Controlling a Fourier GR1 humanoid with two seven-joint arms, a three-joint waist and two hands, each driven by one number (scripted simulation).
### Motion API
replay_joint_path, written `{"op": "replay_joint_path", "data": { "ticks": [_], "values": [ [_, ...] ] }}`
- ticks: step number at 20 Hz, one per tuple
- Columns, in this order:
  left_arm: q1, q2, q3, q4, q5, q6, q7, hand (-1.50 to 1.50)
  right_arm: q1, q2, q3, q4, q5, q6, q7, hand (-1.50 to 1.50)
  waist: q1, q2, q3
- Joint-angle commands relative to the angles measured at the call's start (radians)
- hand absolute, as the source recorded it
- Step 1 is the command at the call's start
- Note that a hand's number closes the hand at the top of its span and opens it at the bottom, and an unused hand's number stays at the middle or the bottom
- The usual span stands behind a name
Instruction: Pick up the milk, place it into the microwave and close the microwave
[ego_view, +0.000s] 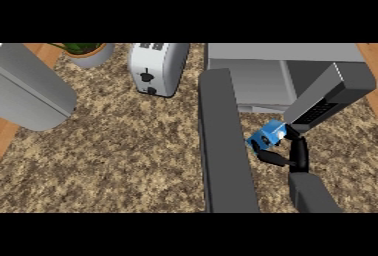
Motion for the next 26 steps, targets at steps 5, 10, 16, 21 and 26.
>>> {"op": "replay_joint_path", "data": {
  "ticks": [5,10,16,21,26],
  "values": [
    [-0.008,0.005,-0.011,-0.006,0.016,-0.026,0.003,-1.5,-0.026,-0.135,0.122,0.088,0.131,0.205,-0.268,1.5,0.021,0.012,0.004],
    [-0.017,0.002,0.006,0.045,0.026,-0.042,-0.01,-1.5,-0.085,-0.084,0.16,0.102,0.143,0.3,-0.305,1.5,0.007,0.002,0.001],
    [-0.008,0.01,0.069,0.06,0.058,-0.06,-0.013,-1.5,-0.138,-0.071,0.199,-0.017,0.157,0.298,-0.206,1.5,-0.017,-0.005,-0.002],
    [-0.03,0.016,0.121,0.055,0.114,-0.064,0.034,-1.5,-0.151,-0.046,0.202,-0.143,0.168,0.192,-0.042,1.5,-0.027,-0.007,-0.002],
    [-0.064,0.021,0.163,0.11,0.131,-0.097,0.047,-1.5,-0.193,-0.059,0.183,-0.152,0.158,0.213,0.048,1.5,-0.021,-0.004,-0.002]
  ]
}}
